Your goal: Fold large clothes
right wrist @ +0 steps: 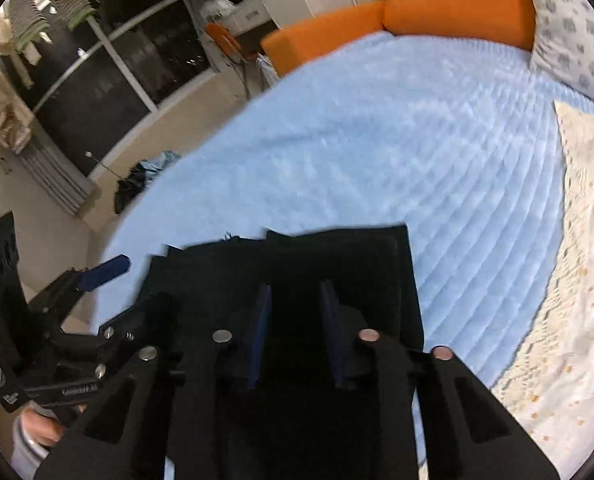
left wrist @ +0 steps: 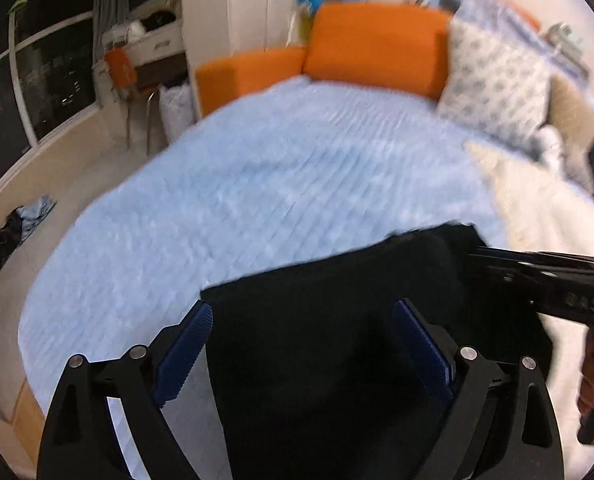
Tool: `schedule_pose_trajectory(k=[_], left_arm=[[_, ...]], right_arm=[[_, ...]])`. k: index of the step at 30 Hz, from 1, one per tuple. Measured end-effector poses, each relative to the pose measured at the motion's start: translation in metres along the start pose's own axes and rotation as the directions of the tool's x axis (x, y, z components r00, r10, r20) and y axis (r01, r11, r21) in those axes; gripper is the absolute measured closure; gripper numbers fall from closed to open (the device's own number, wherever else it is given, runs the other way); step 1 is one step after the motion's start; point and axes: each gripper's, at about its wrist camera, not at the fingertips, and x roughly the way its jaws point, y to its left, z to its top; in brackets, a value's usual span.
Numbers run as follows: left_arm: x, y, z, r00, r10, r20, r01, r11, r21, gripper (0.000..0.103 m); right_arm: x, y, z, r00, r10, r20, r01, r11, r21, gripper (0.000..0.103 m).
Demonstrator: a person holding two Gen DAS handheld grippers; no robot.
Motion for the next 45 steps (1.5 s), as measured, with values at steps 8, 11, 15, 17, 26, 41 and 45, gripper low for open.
schedule_pose_trajectory(k=[8,11,15,17,26,41,45], left_arm=[[0.045,0.036,-0.015,0.995,-0.090,-0.042,0.084,0.986,-0.143,0.006],[0.036,0.030,-0.011,0.998,-0.054,-0.040,0.049,0.992,-0.119,0.006],[-0.012,0.023,-0.016,0.999,0.006,0.044,-0.003,0.996,-0.085,0.006],[-0.045,0.023,-0.028,0.994,-0.016,0.110,0.027,0.995,-0.097,0.006],[-0.044,0.019,-0.097,0.999,-0.050,0.018,0.052,0.987,-0.152,0.008],[-0.092,0.011,-0.104,0.997,0.023,0.076,-0.011,0.989,-0.145,0.003],[-0.130,0.003,-0.128,0.988,0.034,0.154,-0.005,0.983,-0.185,0.003]], right_arm=[[0.034,-0.035,-0.019,0.998,-0.061,0.014,0.061,0.998,0.003,0.092],[0.027,-0.024,-0.018,0.994,-0.106,0.029,0.107,0.993,-0.041,0.091],[-0.012,-0.002,-0.027,0.990,-0.112,0.089,0.120,0.989,-0.088,0.073],[-0.043,0.012,-0.043,0.985,-0.100,0.143,0.118,0.986,-0.119,0.070],[-0.047,0.023,-0.111,0.967,-0.232,0.108,0.248,0.954,-0.171,0.072],[-0.097,0.051,-0.142,0.954,-0.209,0.214,0.251,0.949,-0.190,0.017],[-0.128,0.067,-0.171,0.945,-0.187,0.268,0.251,0.940,-0.230,0.009]])
